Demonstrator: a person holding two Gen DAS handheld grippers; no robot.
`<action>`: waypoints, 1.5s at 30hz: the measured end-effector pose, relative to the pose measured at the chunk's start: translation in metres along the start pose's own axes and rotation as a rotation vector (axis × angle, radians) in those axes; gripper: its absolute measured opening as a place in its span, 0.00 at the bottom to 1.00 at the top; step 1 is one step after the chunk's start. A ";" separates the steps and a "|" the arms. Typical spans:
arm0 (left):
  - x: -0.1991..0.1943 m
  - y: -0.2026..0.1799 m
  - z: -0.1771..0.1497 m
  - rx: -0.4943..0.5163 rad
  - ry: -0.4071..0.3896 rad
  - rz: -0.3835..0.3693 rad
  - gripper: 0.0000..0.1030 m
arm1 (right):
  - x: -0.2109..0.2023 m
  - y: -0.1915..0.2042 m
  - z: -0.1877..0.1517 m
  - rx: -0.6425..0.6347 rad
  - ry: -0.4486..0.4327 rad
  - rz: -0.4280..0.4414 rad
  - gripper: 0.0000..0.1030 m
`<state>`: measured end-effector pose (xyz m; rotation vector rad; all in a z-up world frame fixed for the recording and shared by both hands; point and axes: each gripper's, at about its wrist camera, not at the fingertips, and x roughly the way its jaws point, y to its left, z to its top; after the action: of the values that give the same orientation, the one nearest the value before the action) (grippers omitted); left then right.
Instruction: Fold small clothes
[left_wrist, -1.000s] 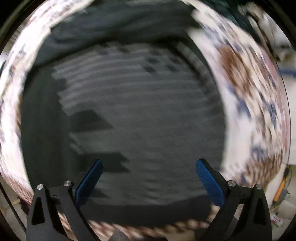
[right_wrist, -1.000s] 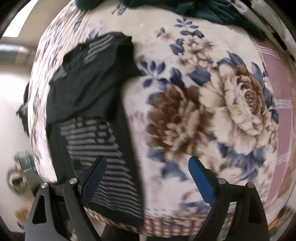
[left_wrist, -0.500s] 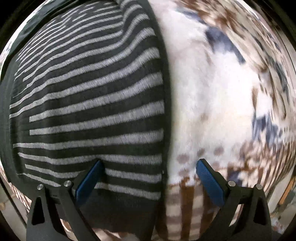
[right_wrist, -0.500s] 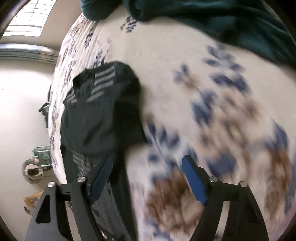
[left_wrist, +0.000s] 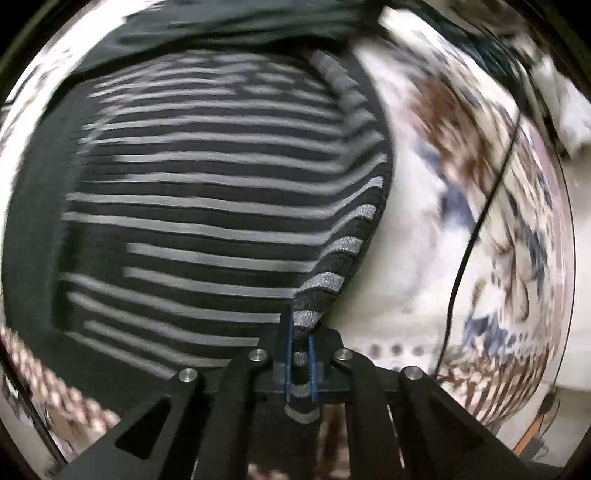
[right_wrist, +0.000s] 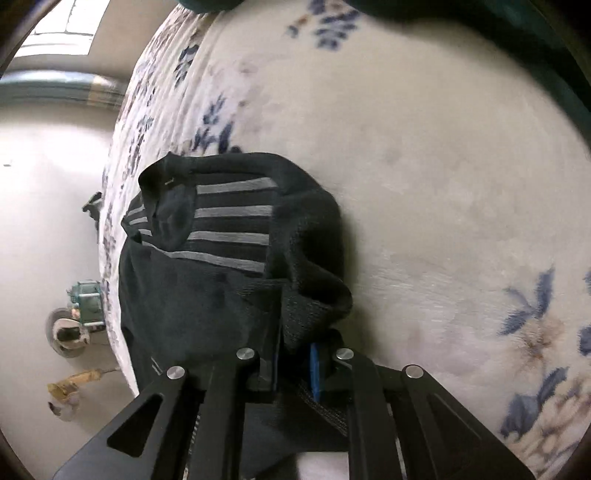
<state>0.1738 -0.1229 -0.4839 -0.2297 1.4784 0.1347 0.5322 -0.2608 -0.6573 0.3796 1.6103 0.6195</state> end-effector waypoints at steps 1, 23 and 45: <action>-0.013 0.016 0.005 -0.048 -0.020 -0.003 0.04 | -0.004 0.006 0.002 0.003 0.000 -0.002 0.12; -0.095 0.270 -0.008 -0.473 -0.184 0.018 0.04 | 0.109 0.316 0.044 -0.211 0.066 -0.238 0.11; -0.016 0.423 -0.034 -0.550 -0.018 -0.315 0.17 | 0.206 0.405 0.043 -0.089 0.162 -0.050 0.56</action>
<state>0.0425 0.2802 -0.5002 -0.8978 1.3439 0.2861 0.5012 0.1885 -0.5854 0.2273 1.7340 0.6948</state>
